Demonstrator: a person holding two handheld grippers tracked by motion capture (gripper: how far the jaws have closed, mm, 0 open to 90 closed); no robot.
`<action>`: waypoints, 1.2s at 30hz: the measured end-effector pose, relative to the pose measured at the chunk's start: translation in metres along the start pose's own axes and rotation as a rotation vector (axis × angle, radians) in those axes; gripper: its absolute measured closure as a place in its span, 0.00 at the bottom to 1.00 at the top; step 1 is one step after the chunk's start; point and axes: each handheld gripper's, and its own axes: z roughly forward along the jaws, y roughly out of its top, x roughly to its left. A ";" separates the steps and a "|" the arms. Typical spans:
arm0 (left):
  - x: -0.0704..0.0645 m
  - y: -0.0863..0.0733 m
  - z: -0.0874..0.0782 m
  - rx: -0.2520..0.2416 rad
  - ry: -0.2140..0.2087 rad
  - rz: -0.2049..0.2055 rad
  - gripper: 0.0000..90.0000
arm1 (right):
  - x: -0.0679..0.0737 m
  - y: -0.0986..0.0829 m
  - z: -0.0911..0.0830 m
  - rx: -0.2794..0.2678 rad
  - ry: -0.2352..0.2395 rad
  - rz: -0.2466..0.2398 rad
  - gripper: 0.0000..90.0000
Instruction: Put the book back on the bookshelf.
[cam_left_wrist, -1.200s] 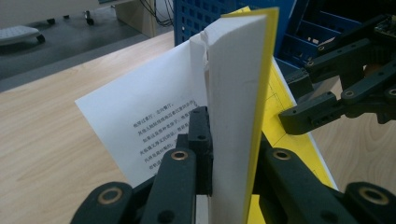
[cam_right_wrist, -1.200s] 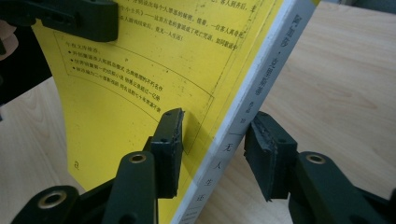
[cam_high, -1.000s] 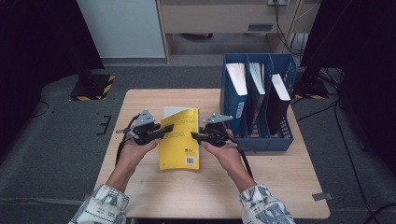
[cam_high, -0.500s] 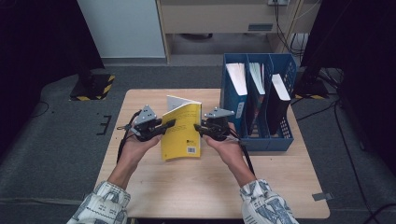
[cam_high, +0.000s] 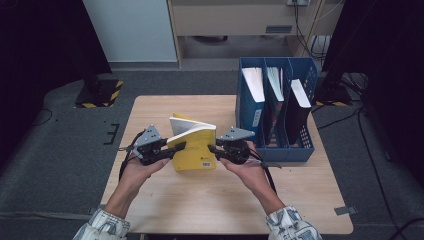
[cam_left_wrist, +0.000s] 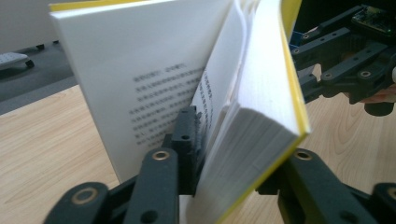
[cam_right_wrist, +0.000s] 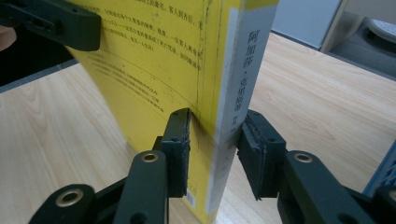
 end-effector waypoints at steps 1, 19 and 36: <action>-0.001 -0.001 -0.001 -0.001 0.001 0.002 0.72 | 0.000 0.000 -0.001 -0.001 0.007 -0.009 0.70; 0.012 -0.031 -0.006 -0.026 0.081 -0.101 0.46 | 0.001 0.006 0.015 0.011 0.071 -0.045 0.55; 0.016 -0.059 -0.001 -0.011 0.146 -0.151 0.44 | 0.023 -0.004 0.010 -0.042 0.087 -0.038 0.70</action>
